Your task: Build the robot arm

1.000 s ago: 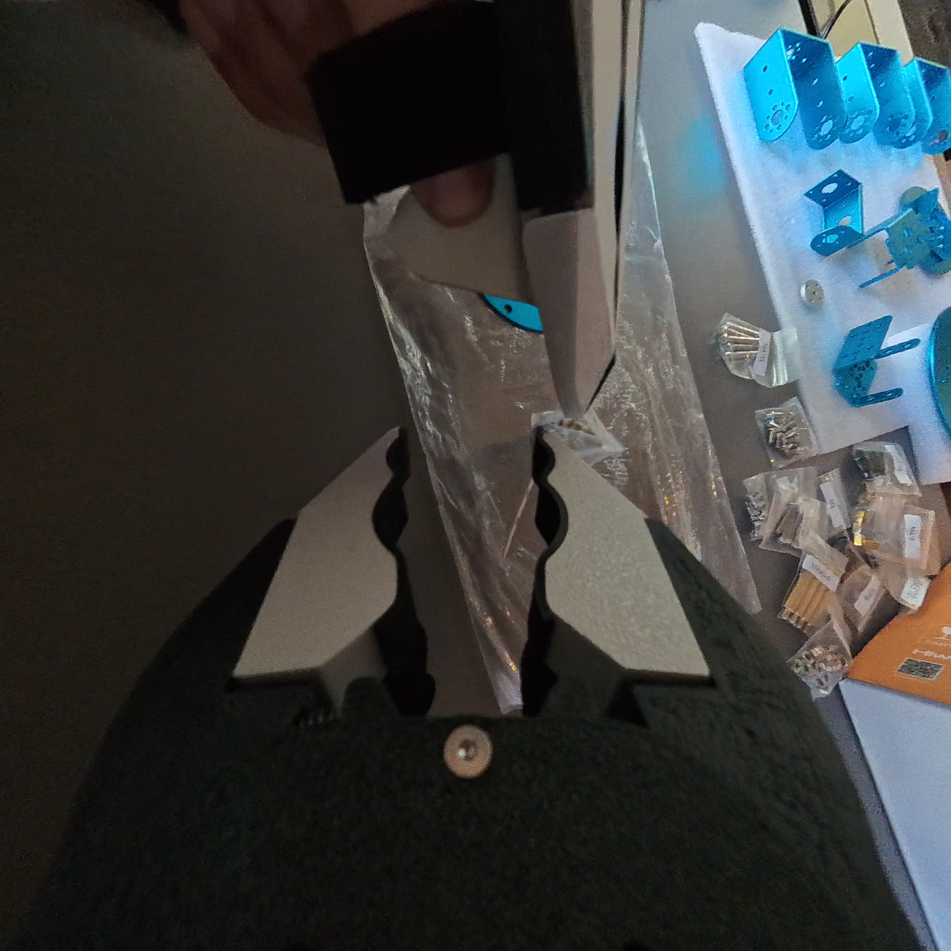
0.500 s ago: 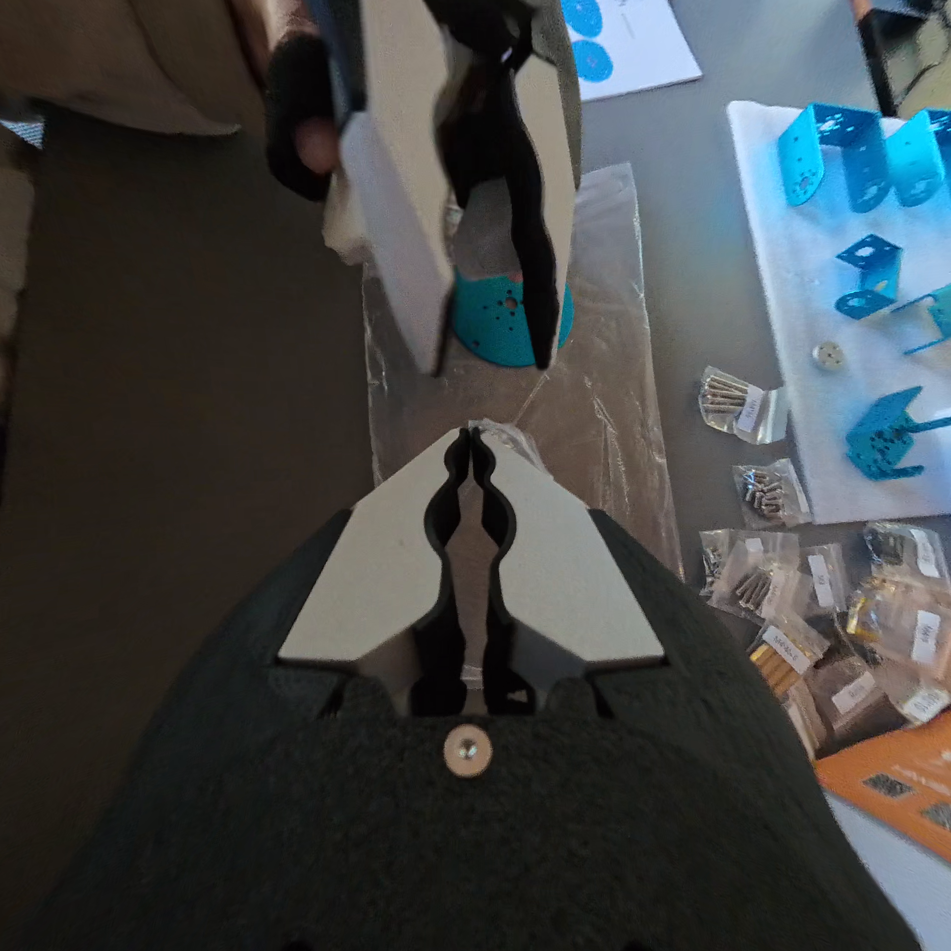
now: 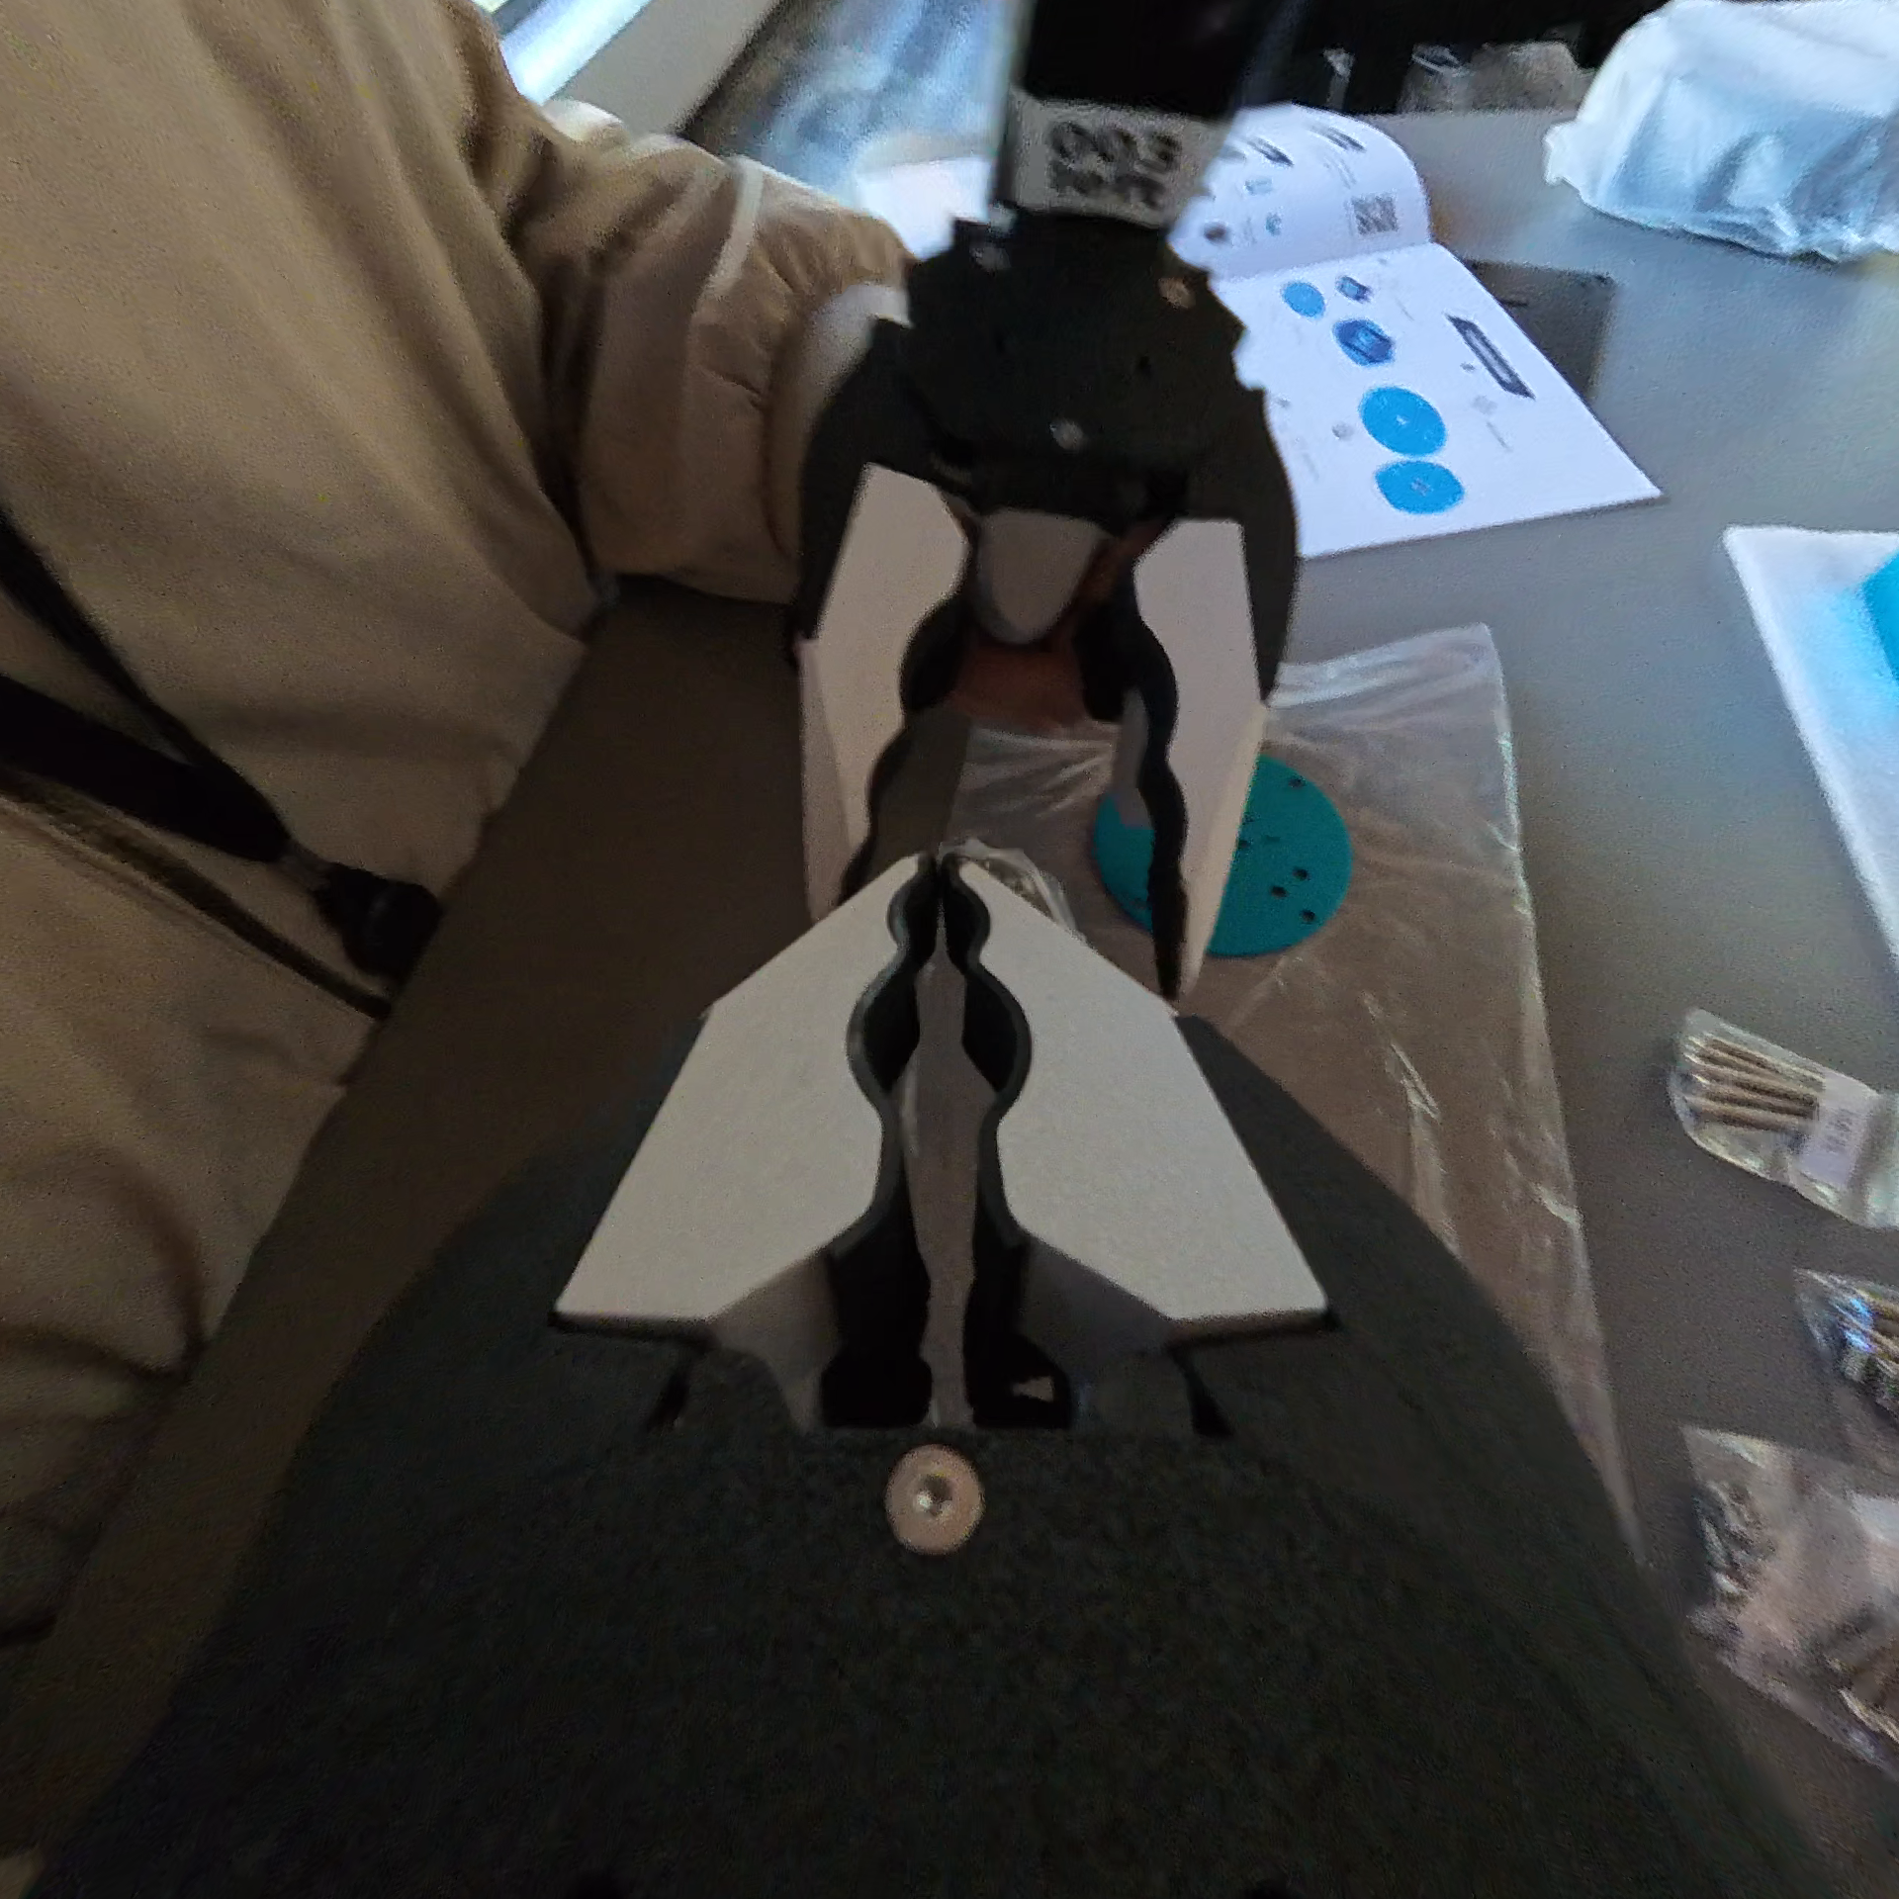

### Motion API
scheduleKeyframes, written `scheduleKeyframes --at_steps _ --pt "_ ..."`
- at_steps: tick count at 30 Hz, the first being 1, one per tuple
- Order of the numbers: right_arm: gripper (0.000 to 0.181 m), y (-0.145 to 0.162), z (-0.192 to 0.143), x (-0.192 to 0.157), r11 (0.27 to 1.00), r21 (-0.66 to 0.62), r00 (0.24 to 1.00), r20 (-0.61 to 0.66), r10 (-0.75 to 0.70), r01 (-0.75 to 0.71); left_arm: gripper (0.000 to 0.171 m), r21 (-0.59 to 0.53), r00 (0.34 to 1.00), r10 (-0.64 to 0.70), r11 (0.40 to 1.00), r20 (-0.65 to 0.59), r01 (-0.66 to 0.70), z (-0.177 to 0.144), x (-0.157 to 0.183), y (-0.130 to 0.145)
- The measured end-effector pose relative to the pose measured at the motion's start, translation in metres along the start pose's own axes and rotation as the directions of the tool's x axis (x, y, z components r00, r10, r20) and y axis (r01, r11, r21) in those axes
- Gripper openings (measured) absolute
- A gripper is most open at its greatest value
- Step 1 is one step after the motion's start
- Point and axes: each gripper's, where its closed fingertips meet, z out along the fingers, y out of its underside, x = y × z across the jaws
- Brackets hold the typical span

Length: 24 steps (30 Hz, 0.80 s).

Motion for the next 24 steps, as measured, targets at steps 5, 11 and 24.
scheduleKeyframes --at_steps 5,11,24 --pt "0.0 -0.011 -0.006 -0.025 0.994 0.101 0.981 0.192 0.015 -0.035 0.07 0.049 0.974 -0.048 0.997 -0.222 0.06 0.001 0.029 -0.007" --pt "0.0 -0.008 -0.012 -0.026 0.995 0.088 0.978 0.203 0.038 -0.057 0.038 0.069 0.966 -0.06 0.994 -0.25 0.08 0.003 0.033 -0.014" --pt "0.0 0.006 -0.02 0.0 0.979 0.105 0.978 0.135 0.159 -0.174 0.034 -0.049 0.999 0.013 0.999 -0.042 -0.015 0.013 0.005 0.012"
